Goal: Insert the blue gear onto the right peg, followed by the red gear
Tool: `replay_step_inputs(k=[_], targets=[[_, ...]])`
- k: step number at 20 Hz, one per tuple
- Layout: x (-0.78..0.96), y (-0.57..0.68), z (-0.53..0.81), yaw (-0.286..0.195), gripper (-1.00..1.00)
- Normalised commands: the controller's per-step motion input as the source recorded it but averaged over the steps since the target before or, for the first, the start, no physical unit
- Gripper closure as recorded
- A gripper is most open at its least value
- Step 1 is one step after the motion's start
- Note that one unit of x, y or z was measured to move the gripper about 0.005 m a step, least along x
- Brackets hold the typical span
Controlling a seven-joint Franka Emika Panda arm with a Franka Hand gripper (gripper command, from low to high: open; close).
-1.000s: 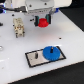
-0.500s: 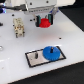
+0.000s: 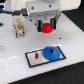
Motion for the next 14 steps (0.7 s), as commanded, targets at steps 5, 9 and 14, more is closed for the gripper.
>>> replay_step_inputs(k=[5, 9, 14], targets=[[0.66, -0.10, 0.11, 0.000, 1.00], [0.60, -0.08, 0.11, 0.000, 1.00], [0.51, -0.03, 0.05, 0.000, 1.00]])
